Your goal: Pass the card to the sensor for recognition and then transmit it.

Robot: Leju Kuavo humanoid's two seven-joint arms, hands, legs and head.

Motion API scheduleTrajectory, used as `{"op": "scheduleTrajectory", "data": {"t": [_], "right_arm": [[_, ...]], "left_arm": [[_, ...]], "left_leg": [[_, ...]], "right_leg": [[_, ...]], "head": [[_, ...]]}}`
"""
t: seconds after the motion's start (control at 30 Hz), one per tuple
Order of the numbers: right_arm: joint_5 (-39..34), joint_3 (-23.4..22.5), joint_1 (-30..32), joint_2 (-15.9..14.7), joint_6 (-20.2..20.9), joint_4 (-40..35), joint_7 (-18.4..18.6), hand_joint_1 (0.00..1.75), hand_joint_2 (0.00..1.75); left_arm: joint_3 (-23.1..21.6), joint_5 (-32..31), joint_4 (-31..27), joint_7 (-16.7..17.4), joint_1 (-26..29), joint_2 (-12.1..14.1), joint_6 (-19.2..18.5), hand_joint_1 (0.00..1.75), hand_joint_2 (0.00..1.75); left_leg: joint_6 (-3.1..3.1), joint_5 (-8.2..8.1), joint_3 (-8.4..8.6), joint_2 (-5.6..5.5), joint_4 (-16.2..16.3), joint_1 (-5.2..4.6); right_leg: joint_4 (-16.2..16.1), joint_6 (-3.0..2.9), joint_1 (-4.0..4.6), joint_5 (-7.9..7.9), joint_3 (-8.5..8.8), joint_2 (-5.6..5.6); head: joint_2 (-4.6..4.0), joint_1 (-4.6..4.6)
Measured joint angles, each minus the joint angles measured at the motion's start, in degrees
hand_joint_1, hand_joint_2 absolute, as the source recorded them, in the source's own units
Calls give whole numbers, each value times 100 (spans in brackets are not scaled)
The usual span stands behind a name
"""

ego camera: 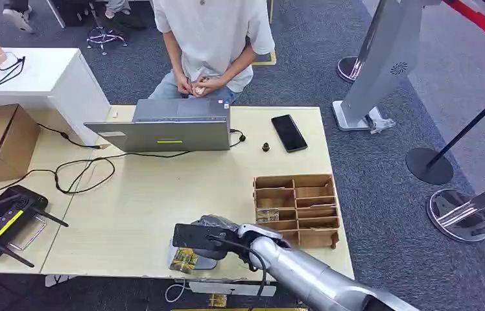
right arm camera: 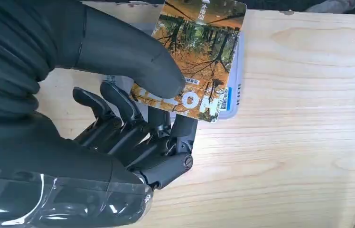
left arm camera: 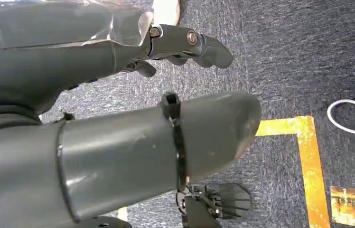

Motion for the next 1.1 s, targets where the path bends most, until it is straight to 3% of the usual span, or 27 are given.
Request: {"op": "scheduleTrajectory", "data": {"t": [0.43, 1.1], "right_arm": [[-2, 20, -96, 291, -96, 510, 0, 175, 175], [-105, -151, -295, 402, -418, 1257, 2, 175, 175]], "left_arm": [[-2, -11, 0, 63, -6, -17, -2, 0, 0], [-2, 15, 0, 125, -23, -133, 136, 0, 0]], "left_leg": [[0, 0, 0, 0, 0, 0], [0, 1, 1, 0, 3, 0]], "right_leg": [[0, 0, 0, 0, 0, 0], [0, 0, 0, 0, 0, 0]], "head": [[0, 0], [0, 0]]}}
